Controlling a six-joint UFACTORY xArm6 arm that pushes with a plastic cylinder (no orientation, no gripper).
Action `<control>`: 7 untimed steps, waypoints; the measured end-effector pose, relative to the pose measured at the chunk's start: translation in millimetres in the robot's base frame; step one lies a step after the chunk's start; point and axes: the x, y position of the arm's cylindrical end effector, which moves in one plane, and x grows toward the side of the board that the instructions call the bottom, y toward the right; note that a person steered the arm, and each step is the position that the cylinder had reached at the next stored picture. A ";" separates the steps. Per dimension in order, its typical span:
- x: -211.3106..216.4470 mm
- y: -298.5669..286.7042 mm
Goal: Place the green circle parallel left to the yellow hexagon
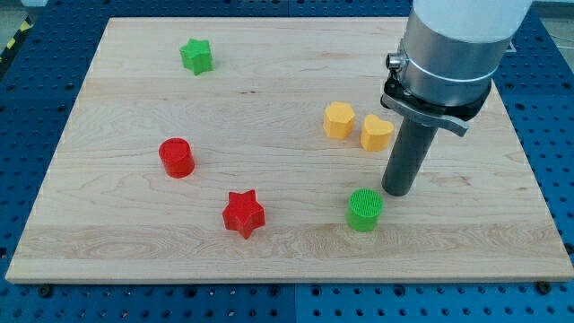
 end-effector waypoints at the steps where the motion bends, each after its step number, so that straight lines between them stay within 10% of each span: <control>1: 12.4 0.5; 7: 60.5 -29.2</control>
